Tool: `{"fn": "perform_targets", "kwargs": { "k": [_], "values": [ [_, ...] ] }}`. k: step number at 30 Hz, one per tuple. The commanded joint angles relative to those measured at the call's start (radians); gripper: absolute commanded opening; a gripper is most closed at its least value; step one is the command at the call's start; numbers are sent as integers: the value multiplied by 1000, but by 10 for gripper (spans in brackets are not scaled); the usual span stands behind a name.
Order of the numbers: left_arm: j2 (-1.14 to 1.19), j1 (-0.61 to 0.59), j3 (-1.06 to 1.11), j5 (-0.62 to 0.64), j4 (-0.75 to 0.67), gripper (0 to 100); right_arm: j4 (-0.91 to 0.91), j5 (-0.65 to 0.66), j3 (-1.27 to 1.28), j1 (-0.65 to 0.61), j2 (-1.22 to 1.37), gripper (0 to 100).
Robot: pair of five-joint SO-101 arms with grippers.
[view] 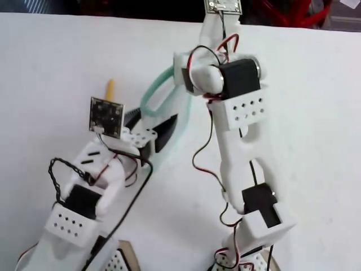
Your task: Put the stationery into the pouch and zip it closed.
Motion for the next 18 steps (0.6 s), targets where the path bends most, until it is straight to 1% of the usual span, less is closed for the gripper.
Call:
{"fn": "perform_targets", "kwargs": {
  "k": [1, 3, 4, 9, 11, 13, 16, 18],
  "values": [
    [-10, 13, -3, 5, -26, 264, -25, -18, -8, -21, -28, 82],
    [-10, 13, -3, 5, -26, 264, -25, -18, -9, -21, -27, 36],
    [-10, 13, -3, 5, -26, 264, -27, -18, -9, -18, -27, 28],
    [-10, 12, -11, 5, -20, 264, -28, -18, -8, -24, -19, 23],
    [-21, -10, -31, 5, -14, 264, -30, -18, -12, -21, -19, 23],
    [-64, -47, -80, 5, 57, 265, -28, -18, -14, -16, -24, 23],
    [-171, -110, -212, -3, 261, 267, -24, -18, -8, -12, -21, 23],
    [-232, -154, -330, -51, 400, 264, -24, -18, 8, -13, -19, 23]
  ]
}}
